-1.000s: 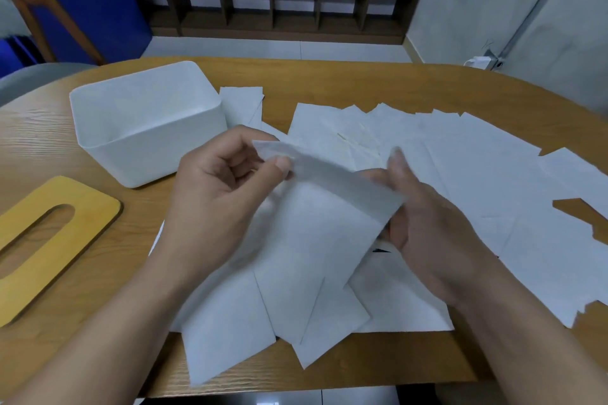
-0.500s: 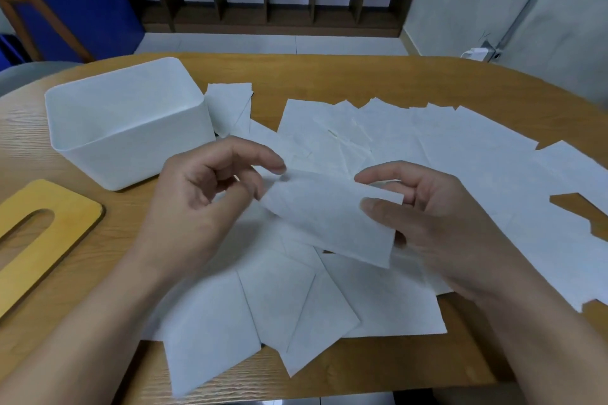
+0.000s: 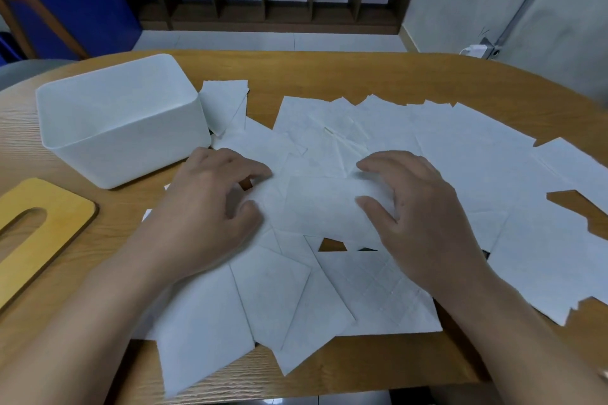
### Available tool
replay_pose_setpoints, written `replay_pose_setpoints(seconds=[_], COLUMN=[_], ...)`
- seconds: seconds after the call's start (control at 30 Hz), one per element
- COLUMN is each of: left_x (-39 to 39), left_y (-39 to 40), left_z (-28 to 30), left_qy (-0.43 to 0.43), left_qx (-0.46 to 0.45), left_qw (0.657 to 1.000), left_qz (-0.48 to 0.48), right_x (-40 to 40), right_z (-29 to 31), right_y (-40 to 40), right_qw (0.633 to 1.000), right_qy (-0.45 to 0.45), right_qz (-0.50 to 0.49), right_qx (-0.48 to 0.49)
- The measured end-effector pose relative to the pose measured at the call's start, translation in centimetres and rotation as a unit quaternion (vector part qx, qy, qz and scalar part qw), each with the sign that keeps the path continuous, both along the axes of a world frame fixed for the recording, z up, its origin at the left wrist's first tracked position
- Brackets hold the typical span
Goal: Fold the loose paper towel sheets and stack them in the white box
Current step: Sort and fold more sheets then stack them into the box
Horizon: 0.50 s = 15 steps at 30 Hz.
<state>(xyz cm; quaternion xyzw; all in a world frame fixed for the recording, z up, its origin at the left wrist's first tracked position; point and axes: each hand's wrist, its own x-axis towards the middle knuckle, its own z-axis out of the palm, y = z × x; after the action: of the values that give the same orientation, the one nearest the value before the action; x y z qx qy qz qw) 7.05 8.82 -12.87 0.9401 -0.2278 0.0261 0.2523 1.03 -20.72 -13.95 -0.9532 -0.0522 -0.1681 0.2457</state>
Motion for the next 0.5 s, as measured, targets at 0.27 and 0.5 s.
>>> replay_pose_setpoints(seconds=[0.27,0.5], left_x=[-0.4,-0.3], left_y=[0.9,1.7], left_z=[1.4,1.4], left_qy=[0.064,0.025], left_qx=[0.077,0.019], left_qw=[0.995,0.999], left_qz=[-0.015,-0.017], right_x=[-0.7,-0.9], right_z=[-0.2,-0.5], right_y=[2.5,3.8], right_qw=[0.998,0.996], right_qy=[0.016,0.019], right_qz=[0.058,0.086], right_qx=[0.014,0.021])
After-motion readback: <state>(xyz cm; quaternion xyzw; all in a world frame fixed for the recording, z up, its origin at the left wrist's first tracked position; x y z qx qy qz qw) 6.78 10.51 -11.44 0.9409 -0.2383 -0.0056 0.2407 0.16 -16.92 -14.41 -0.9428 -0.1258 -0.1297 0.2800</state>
